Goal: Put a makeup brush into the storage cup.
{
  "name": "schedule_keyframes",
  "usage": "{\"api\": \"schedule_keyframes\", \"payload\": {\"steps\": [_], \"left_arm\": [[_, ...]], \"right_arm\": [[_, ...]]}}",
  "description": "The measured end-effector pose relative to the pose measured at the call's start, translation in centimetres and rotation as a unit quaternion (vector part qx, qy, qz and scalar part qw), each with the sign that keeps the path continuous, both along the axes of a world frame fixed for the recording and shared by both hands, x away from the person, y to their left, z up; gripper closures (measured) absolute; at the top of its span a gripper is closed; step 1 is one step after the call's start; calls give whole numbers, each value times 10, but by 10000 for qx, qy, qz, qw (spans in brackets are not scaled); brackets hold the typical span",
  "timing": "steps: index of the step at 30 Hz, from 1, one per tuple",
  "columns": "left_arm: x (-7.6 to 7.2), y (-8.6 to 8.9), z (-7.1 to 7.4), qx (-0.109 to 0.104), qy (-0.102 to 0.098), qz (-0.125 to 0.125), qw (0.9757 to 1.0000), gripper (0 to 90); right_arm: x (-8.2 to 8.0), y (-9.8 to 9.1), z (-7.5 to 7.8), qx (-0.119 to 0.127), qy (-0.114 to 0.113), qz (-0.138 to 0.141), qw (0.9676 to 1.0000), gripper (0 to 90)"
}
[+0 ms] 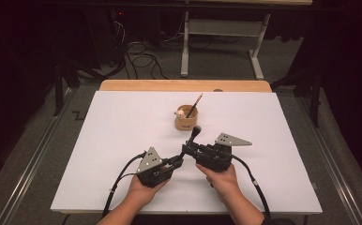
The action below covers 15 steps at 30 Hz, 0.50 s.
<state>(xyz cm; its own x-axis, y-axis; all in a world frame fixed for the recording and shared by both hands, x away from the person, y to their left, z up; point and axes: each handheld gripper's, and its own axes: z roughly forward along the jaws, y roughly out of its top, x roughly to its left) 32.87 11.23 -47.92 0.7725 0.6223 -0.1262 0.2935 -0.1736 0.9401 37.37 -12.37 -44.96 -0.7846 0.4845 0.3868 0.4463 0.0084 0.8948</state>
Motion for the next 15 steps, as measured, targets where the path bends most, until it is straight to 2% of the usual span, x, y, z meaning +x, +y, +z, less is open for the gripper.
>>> {"api": "schedule_keyframes", "payload": {"steps": [15], "left_arm": [[-1, -1, 0, 56, -7, -15, 10000, 789]], "right_arm": [[-1, 0, 1, 42, 9, 102, 9999, 763]]}}
